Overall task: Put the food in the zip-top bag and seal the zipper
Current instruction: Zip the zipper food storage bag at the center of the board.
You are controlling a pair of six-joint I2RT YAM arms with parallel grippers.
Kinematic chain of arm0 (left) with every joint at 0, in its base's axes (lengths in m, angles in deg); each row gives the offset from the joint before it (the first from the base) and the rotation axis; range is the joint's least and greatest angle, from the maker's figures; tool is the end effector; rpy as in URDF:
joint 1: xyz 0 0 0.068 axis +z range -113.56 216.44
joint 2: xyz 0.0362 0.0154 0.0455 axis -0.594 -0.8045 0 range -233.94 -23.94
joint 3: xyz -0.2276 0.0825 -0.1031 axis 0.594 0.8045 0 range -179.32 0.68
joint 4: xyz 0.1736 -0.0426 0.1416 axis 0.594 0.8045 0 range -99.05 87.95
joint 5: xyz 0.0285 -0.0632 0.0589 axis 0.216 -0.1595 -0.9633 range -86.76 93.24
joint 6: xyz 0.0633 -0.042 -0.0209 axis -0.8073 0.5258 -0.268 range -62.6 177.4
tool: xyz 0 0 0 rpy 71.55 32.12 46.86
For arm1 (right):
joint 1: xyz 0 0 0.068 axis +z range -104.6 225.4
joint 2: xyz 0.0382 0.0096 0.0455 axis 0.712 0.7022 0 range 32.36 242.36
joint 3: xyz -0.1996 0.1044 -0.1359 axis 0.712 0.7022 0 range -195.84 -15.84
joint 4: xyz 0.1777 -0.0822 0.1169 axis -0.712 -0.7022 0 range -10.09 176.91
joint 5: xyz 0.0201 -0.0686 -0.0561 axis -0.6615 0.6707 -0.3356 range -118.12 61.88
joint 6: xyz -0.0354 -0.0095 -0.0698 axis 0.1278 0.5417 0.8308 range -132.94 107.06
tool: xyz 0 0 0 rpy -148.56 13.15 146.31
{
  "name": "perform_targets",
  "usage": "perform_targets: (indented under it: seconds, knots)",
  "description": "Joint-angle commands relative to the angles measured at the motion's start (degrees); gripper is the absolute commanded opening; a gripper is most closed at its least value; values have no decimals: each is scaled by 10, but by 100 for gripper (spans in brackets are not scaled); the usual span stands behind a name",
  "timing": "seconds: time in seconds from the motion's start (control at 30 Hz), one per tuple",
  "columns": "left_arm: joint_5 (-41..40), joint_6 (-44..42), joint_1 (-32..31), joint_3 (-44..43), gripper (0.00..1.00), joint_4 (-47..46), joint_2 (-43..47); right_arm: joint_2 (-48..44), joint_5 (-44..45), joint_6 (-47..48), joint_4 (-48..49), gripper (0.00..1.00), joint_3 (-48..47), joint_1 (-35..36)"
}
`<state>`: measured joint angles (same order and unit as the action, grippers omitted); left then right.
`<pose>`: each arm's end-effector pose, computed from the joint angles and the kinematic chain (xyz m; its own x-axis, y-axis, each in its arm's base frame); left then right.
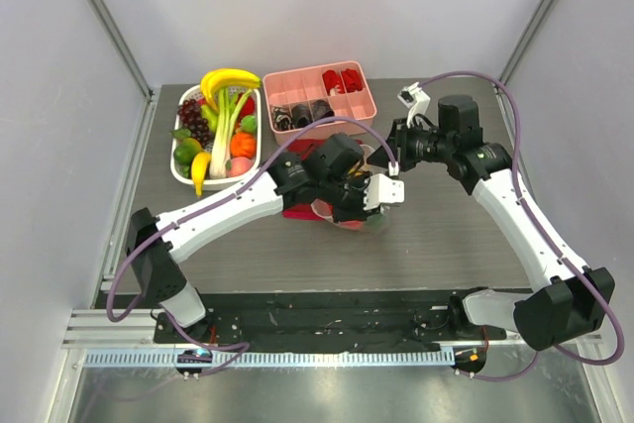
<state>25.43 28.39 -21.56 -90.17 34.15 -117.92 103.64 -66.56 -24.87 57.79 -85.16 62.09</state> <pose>0.1605 -0.3051 0.3165 0.1127 0.6671 -0.7364 0.9935 -0.0619 0.0960 0.2352 0.1145 0.3412 -0.6357 -0.0218 -0.7716 -0.6170 0.6151 0.4909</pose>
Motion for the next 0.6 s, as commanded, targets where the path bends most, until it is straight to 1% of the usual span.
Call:
perform_targets:
  seconds: [0.0, 0.03, 0.07, 0.1, 0.13, 0.17, 0.2, 0.3, 0.37, 0.4, 0.5, 0.57]
  knots:
    - [-3, 21, 2, 7, 16, -48, 29, -16, -11, 12, 59, 6, -1, 4]
    - [1, 33, 3, 3, 9, -55, 28, -17, -7, 15, 61, 12, 0, 4]
    - [11, 43, 13, 1, 0, -58, 27, -19, -2, 22, 62, 22, 1, 3]
    - [33, 76, 20, -5, 0, -63, 26, -25, 3, 30, 62, 40, 5, 3]
    - [44, 91, 26, -6, 0, -74, 23, -30, 14, 35, 61, 47, 8, 2]
    - [53, 108, 40, -6, 0, -80, 22, -37, 20, 49, 62, 51, 20, 0]
    - [71, 121, 47, -7, 0, -86, 20, -54, 23, 56, 61, 57, 28, -6]
    - [101, 166, 75, -3, 0, -107, 11, -76, 31, 100, 67, 64, 68, -23]
    - [119, 200, 89, -6, 0, -116, -2, -89, 28, 114, 73, 66, 86, -38]
    - [124, 207, 101, -11, 0, -118, -6, -91, 21, 117, 74, 67, 88, -61]
    - [139, 244, 123, -19, 0, -141, -17, -112, -26, 157, 73, 67, 95, -101]
    - [145, 257, 130, -26, 0, -150, -28, -148, -58, 179, 70, 68, 119, -135]
